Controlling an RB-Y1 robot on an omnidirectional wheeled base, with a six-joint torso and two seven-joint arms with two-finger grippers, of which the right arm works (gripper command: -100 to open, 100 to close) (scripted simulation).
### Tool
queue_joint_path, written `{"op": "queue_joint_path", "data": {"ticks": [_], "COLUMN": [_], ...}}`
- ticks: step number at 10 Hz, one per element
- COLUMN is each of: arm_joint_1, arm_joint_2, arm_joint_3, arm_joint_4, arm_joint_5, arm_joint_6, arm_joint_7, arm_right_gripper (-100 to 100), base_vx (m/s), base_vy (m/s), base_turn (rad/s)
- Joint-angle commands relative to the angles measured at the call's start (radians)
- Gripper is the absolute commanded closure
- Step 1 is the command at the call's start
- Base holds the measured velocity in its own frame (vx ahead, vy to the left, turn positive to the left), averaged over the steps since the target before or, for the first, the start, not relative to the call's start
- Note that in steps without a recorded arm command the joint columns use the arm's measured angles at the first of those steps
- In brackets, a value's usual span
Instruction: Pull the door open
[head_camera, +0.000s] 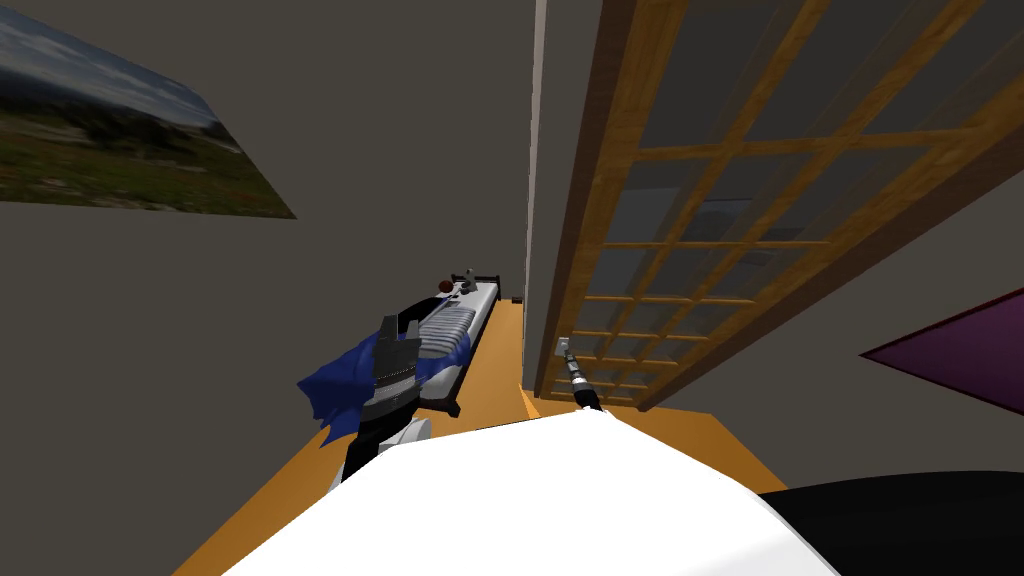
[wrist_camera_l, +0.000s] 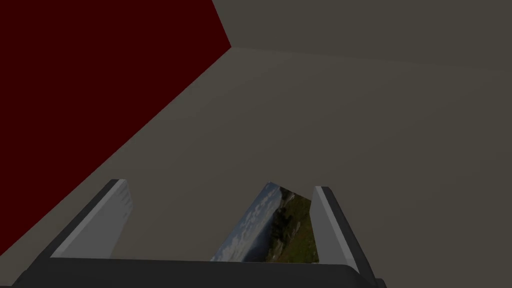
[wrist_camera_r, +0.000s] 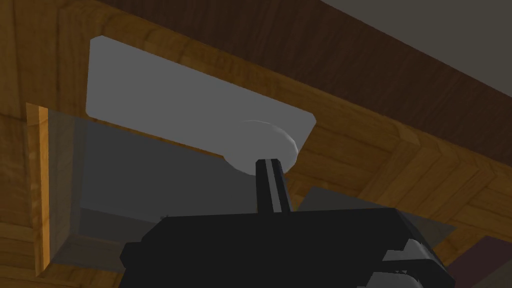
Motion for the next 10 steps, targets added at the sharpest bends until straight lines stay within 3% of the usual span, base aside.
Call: {"op": "queue_joint_path", "data": {"ticks": [1, 10], "arm_joint_1": [0.001, 0.049], "arm_joint_2": [0.0, -0.003], "arm_joint_3": [0.0, 0.004], "arm_joint_4": [0.003, -0.047], "arm_joint_5": [0.007, 0.081], "arm_joint_6": [-0.004, -0.014], "arm_joint_7": [0.029, 0.258], "arm_right_gripper": [-100, -100], "base_vx": [-0.012, -0.007], "base_vy": [0.008, 0.012], "base_turn": [-0.057, -0.065]}}
